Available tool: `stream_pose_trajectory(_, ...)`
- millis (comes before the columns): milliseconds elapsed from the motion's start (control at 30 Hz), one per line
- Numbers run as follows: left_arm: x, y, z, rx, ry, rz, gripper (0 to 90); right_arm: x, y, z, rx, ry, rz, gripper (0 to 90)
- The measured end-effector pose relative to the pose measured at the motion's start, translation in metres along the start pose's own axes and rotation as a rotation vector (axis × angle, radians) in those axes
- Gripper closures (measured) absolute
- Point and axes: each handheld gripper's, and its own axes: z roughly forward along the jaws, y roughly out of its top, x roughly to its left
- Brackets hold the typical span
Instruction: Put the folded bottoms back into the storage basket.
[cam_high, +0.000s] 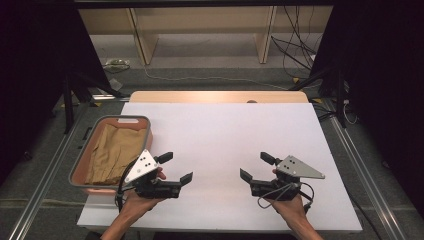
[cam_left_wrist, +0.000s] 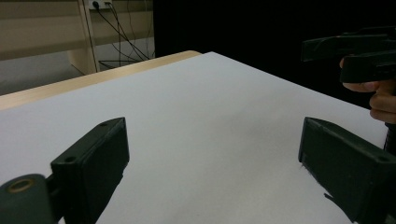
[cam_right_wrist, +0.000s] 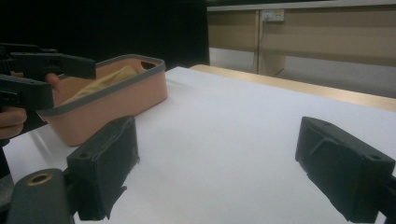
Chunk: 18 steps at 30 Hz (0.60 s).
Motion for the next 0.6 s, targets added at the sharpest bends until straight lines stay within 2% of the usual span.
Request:
stream_pose_trajectory(167, 0.0, -0.001, -0.003, -0.013, 0.007, -0.007, 8.2, -0.001, -0.003, -0.006, -0.005, -0.01, 0.004, 14.3)
stream_pose_trajectory(333, -0.002, -0.003, -0.002, 0.007, 0.001, -0.008, 7.7, 0.0, -0.008, -0.009, 0.015, -0.012, -0.002, 14.2)
stream_pose_trajectory(600, -0.007, -0.008, 0.003, 0.047, -0.011, 0.009, 6.7, -0.001, -0.011, -0.016, 0.011, -0.021, 0.009, 14.1)
